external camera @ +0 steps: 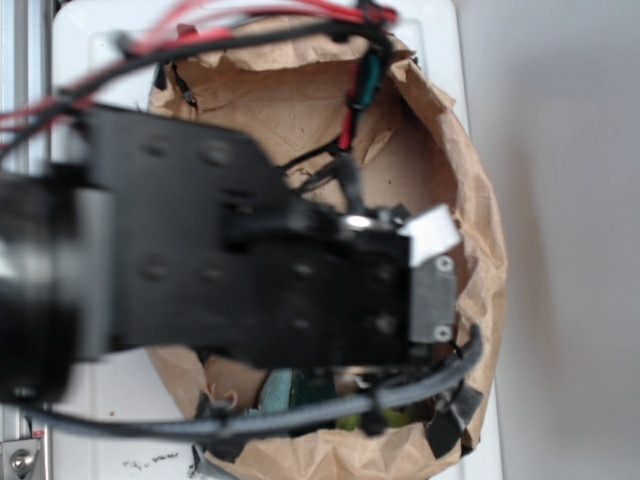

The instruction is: Grab the green ball.

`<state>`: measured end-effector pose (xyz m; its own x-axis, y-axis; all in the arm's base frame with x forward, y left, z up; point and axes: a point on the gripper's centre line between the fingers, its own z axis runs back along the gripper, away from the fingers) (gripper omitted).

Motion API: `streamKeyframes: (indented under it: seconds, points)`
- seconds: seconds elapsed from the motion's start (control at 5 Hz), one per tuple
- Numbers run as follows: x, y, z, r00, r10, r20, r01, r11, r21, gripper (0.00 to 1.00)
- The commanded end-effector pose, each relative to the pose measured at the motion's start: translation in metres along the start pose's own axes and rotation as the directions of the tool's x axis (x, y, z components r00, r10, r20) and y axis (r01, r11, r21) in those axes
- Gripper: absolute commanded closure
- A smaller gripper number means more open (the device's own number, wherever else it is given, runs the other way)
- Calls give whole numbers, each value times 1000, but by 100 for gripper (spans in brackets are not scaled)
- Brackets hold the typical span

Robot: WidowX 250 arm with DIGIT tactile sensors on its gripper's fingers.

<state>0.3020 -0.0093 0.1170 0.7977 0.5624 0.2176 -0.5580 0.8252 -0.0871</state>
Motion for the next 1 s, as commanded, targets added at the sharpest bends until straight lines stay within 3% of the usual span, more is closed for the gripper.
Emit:
streamKeyframes:
  seconds: [0.0, 0.4, 0.8]
  points:
    - [-5, -8, -11, 999, -17, -47, 15, 999, -51, 0]
    - [-26, -31, -39, 996, -38, -85, 37, 999, -21, 0]
    - [-14, -52, -42, 999, -25, -46, 24, 1000, -19, 0]
